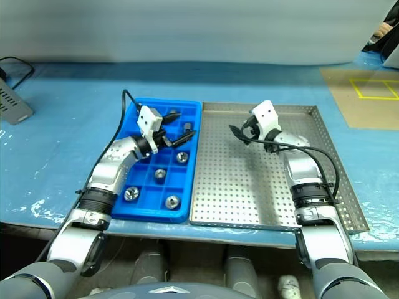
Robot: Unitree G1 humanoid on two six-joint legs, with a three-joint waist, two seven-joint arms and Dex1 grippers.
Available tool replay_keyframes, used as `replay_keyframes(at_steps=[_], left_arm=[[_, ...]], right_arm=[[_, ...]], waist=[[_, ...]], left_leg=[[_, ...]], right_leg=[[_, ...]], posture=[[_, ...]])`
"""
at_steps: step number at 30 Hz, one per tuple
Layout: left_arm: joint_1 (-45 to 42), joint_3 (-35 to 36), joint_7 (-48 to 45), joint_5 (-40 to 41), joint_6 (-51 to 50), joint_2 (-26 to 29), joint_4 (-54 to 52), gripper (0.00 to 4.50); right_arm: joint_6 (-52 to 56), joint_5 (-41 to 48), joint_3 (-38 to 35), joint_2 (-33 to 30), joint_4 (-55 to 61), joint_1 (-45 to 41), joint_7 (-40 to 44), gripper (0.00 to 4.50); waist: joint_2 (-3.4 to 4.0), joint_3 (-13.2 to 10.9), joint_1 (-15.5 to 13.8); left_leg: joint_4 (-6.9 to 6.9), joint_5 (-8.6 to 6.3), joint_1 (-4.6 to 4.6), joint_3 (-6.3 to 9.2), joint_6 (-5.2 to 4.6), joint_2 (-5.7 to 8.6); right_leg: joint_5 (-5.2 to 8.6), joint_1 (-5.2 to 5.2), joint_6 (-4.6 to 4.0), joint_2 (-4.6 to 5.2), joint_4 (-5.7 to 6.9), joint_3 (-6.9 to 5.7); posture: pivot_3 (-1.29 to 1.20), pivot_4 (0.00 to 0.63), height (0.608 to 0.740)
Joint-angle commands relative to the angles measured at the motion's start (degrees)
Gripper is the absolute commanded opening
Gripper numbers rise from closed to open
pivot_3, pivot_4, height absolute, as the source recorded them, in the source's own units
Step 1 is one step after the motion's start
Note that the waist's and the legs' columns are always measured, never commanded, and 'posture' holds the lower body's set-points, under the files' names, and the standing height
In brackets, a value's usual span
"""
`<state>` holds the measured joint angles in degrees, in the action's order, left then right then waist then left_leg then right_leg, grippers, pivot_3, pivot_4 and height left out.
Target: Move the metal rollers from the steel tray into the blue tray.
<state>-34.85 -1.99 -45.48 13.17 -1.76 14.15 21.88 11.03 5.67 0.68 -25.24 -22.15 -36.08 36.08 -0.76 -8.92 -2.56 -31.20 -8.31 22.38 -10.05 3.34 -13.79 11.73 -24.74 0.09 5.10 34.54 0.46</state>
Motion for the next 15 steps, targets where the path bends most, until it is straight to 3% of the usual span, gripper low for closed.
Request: replay_keyframes(at_steps=[1, 15], left_arm=[[-0.46, 0.33, -0.01, 0.19, 0.62, 0.46, -2.13, 4.48], [0.26, 0.07, 0.01, -0.09, 0.35, 0.33, -2.66, 4.48]], right_arm=[[-1.53, -0.22, -0.42, -0.12, 0.27, -1.61, -0.15, 4.5], [-1.91, -1.23, 0.35, -0.16, 0.07, -1.21, 0.16, 4.5]], waist=[[0.0, 0.0, 0.0], [0.0, 0.0, 0.01]], left_leg=[[0.0, 0.0, 0.0, 0.0, 0.0, 0.0], [0.0, 0.0, 0.02, 0.0, 0.0, 0.0]], right_leg=[[0.0, 0.0, 0.0, 0.0, 0.0, 0.0], [0.0, -0.03, 0.0, 0.0, 0.0, 0.0]], posture=[[-0.08, 0.15, 0.74], [-0.07, 0.15, 0.74]])
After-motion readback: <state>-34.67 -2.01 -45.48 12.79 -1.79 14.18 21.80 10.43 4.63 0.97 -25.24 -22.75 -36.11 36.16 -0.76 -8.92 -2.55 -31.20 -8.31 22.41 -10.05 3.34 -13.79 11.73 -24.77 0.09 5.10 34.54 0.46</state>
